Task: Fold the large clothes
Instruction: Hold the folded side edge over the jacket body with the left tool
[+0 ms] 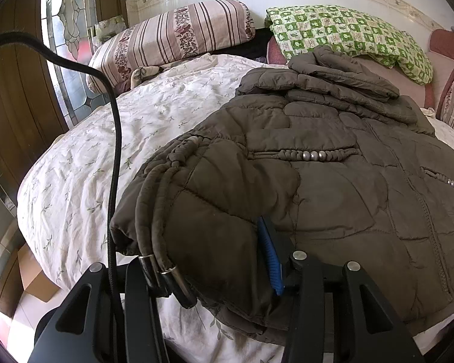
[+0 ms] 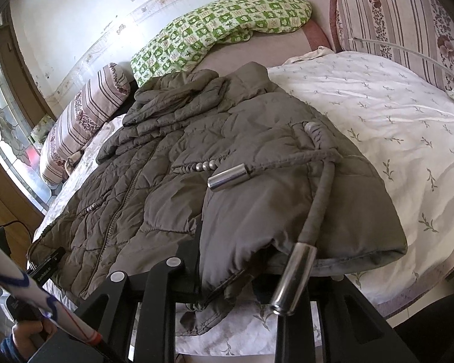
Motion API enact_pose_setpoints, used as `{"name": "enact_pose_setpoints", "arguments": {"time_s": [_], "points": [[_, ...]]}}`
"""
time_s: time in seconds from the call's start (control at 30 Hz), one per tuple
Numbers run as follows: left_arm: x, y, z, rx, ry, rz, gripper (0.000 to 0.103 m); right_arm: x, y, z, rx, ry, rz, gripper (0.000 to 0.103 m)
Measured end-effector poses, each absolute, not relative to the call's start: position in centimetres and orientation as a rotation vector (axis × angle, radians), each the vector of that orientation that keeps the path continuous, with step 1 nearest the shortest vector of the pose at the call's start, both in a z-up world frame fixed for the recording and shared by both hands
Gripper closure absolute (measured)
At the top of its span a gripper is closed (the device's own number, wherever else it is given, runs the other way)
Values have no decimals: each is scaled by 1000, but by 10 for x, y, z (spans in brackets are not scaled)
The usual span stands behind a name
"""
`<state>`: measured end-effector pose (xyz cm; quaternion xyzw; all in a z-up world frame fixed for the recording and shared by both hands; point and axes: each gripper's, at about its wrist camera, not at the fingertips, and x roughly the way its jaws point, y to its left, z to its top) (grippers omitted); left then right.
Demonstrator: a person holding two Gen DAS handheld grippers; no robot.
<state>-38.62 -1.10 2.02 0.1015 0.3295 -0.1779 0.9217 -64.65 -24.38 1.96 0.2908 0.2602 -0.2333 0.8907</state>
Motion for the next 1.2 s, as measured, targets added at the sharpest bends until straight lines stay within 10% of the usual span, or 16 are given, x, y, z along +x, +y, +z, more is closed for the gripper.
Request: {"name": "enact_pose_setpoints", "arguments": {"time_s": [1.2], "points": [[-400,-7,32,212,633,-391,74,-658,-232,32,556,472,-447,86]]}}
